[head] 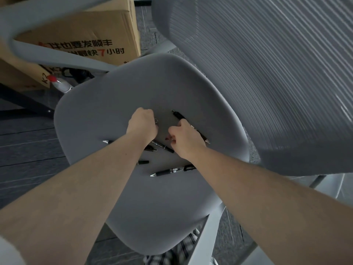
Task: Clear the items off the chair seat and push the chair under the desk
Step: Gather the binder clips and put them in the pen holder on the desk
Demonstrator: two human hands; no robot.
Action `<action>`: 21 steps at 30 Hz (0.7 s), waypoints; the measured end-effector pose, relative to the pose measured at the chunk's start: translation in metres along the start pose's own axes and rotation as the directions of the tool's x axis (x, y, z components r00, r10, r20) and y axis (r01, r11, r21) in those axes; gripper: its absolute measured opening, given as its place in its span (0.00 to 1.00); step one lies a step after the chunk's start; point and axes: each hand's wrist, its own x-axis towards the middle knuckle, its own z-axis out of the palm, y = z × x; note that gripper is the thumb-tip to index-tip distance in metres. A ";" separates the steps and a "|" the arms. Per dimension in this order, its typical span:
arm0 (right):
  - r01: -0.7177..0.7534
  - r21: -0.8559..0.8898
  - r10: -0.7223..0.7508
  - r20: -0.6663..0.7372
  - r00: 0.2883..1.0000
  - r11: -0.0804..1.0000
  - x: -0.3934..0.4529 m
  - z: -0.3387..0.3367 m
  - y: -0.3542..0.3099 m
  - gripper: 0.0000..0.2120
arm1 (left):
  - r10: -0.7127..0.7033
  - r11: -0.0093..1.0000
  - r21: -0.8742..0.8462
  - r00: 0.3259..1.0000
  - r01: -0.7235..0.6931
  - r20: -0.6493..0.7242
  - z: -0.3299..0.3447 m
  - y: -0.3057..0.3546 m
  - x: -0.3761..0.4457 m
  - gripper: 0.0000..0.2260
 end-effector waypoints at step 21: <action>0.355 -0.069 -0.355 0.005 0.935 0.932 -0.014 -0.115 -0.178 0.11 | -0.024 0.997 -0.072 0.967 0.006 -0.255 -0.184 -0.098 -0.111 0.05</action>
